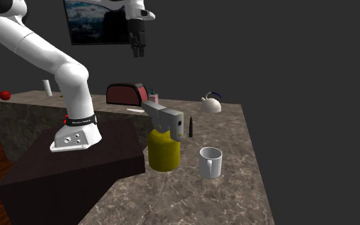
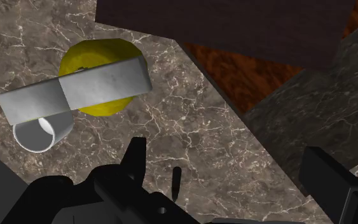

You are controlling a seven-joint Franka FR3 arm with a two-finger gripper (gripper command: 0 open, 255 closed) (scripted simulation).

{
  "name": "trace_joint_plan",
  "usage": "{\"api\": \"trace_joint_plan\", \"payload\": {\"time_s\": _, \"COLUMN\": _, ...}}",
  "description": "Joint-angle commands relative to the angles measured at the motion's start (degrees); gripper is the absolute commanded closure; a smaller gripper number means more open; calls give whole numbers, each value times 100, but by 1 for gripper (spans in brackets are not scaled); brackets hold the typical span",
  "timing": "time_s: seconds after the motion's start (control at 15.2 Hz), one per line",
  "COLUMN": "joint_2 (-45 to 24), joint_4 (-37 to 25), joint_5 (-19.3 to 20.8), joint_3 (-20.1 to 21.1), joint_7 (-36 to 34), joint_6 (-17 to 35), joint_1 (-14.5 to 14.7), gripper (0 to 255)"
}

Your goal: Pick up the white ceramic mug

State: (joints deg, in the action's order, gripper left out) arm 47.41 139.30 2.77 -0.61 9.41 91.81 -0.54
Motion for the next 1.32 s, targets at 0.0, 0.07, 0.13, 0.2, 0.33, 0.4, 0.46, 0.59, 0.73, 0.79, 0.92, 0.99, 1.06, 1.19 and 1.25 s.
{"api": "trace_joint_plan", "payload": {"time_s": 0.0, "joint_2": 0, "joint_4": 0, "joint_5": 0, "joint_3": 0, "joint_7": 0, "joint_6": 0, "joint_1": 0, "gripper": 0}}
{"api": "trace_joint_plan", "payload": {"time_s": 0.07, "joint_2": -89, "joint_4": 86, "joint_5": 53, "joint_3": -80, "joint_7": 74, "joint_6": 171, "joint_1": -29, "gripper": 0}}
{"api": "trace_joint_plan", "payload": {"time_s": 0.13, "joint_2": -187, "joint_4": 165, "joint_5": 105, "joint_3": -160, "joint_7": 147, "joint_6": 345, "joint_1": -59, "gripper": 0}}
{"api": "trace_joint_plan", "payload": {"time_s": 0.2, "joint_2": -294, "joint_4": 236, "joint_5": 155, "joint_3": -240, "joint_7": 219, "joint_6": 519, "joint_1": -89, "gripper": 0}}
{"api": "trace_joint_plan", "payload": {"time_s": 0.33, "joint_2": -533, "joint_4": 355, "joint_5": 251, "joint_3": -401, "joint_7": 362, "joint_6": 873, "joint_1": -148, "gripper": 0}}
{"api": "trace_joint_plan", "payload": {"time_s": 0.4, "joint_2": -666, "joint_4": 403, "joint_5": 296, "joint_3": -481, "joint_7": 433, "joint_6": 1051, "joint_1": -176, "gripper": 0}}
{"api": "trace_joint_plan", "payload": {"time_s": 0.46, "joint_2": -807, "joint_4": 443, "joint_5": 339, "joint_3": -562, "joint_7": 504, "joint_6": 1230, "joint_1": -204, "gripper": 0}}
{"api": "trace_joint_plan", "payload": {"time_s": 0.59, "joint_2": -1114, "joint_4": 499, "joint_5": 414, "joint_3": -722, "joint_7": 646, "joint_6": 1588, "joint_1": -257, "gripper": 0}}
{"api": "trace_joint_plan", "payload": {"time_s": 0.73, "joint_2": -1452, "joint_4": 522, "joint_5": 475, "joint_3": -881, "joint_7": 791, "joint_6": 1946, "joint_1": -304, "gripper": 0}}
{"api": "trace_joint_plan", "payload": {"time_s": 0.79, "joint_2": -1632, "joint_4": 521, "joint_5": 499, "joint_3": -960, "joint_7": 864, "joint_6": 2122, "joint_1": -324, "gripper": 0}}
{"api": "trace_joint_plan", "payload": {"time_s": 0.92, "joint_2": -2011, "joint_4": 495, "joint_5": 530, "joint_3": -1117, "joint_7": 1014, "joint_6": 2471, "joint_1": -358, "gripper": 0}}
{"api": "trace_joint_plan", "payload": {"time_s": 0.99, "joint_2": -2210, "joint_4": 470, "joint_5": 537, "joint_3": -1195, "joint_7": 1092, "joint_6": 2642, "joint_1": -372, "gripper": 0}}
{"api": "trace_joint_plan", "payload": {"time_s": 1.06, "joint_2": -2414, "joint_4": 437, "joint_5": 536, "joint_3": -1271, "joint_7": 1173, "joint_6": 2809, "joint_1": -384, "gripper": 0}}
{"api": "trace_joint_plan", "payload": {"time_s": 1.19, "joint_2": -2837, "joint_4": 346, "joint_5": 509, "joint_3": -1421, "joint_7": 1343, "joint_6": 3134, "joint_1": -402, "gripper": 0}}
{"api": "trace_joint_plan", "payload": {"time_s": 1.25, "joint_2": -3056, "joint_4": 289, "joint_5": 483, "joint_3": -1495, "joint_7": 1434, "joint_6": 3290, "joint_1": -407, "gripper": 0}}
